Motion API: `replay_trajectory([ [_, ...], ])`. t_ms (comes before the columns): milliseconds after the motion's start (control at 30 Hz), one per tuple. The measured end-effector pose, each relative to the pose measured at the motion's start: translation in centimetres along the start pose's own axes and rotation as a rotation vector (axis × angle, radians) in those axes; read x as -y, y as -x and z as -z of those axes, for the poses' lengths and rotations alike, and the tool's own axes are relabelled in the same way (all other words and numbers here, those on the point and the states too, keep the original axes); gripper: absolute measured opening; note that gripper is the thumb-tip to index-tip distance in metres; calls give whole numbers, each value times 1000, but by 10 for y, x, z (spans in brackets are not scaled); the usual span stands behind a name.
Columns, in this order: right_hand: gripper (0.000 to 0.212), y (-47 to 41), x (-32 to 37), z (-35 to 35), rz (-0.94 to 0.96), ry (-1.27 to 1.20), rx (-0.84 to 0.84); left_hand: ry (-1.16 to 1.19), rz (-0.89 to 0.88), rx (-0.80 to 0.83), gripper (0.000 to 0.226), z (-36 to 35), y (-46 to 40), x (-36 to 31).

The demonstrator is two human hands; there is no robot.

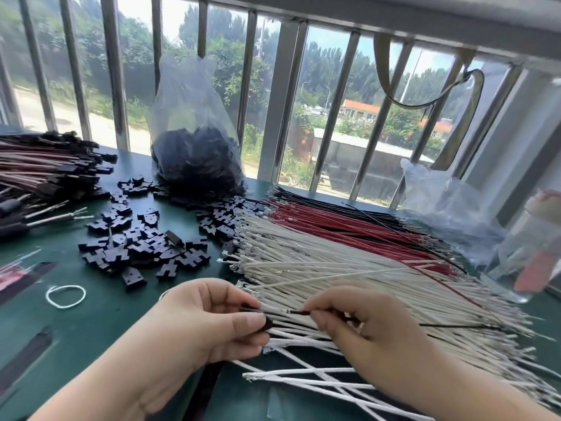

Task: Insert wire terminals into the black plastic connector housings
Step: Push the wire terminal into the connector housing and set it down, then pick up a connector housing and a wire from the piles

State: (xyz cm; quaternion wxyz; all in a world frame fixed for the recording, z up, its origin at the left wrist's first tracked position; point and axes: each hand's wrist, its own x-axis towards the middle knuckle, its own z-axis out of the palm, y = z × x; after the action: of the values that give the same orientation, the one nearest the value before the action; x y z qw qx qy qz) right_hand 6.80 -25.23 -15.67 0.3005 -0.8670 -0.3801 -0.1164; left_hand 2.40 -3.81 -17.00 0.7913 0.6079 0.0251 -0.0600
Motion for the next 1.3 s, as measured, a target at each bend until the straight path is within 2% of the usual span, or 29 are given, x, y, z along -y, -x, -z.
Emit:
replay_trajectory([
  [133, 18, 2, 2, 1, 41, 6, -30, 13, -36, -3, 30, -2, -1, 1],
  [367, 14, 5, 5, 1, 134, 47, -107, -20, 4, 51, 31, -3, 1, 0],
  [567, 18, 6, 12, 0, 369, 245, -246, -14, 35, 102, 35, -1, 2, -1],
  [667, 13, 6, 12, 0, 262, 35, -266, 70, 61, 118, 50, 1, 2, 0],
  [733, 12, 7, 11, -2, 203, -44, -241, 60, 58, 114, 38, -2, 1, 0],
  [800, 11, 8, 12, -6, 193, -8, -183, 37, 45, 100, 27, -5, 1, 0],
  [1000, 8, 4, 15, -10, 212, 28, -151, 15, 35, 94, 33, -9, 2, 2],
  [1100, 8, 5, 15, -11, 215, 21, -106, -2, 50, 128, 24, -10, 2, 3],
  [1200, 8, 1, 17, -10, 197, 26, -82, 5, 63, 130, 28, -9, 1, 2],
  [1233, 7, -1, 18, -6, 179, 31, -43, 12, 66, 122, 28, -9, 0, 2],
  [1300, 13, -10, 17, 7, 103, 40, 139, -1, 68, 95, 26, -9, -2, 2],
])
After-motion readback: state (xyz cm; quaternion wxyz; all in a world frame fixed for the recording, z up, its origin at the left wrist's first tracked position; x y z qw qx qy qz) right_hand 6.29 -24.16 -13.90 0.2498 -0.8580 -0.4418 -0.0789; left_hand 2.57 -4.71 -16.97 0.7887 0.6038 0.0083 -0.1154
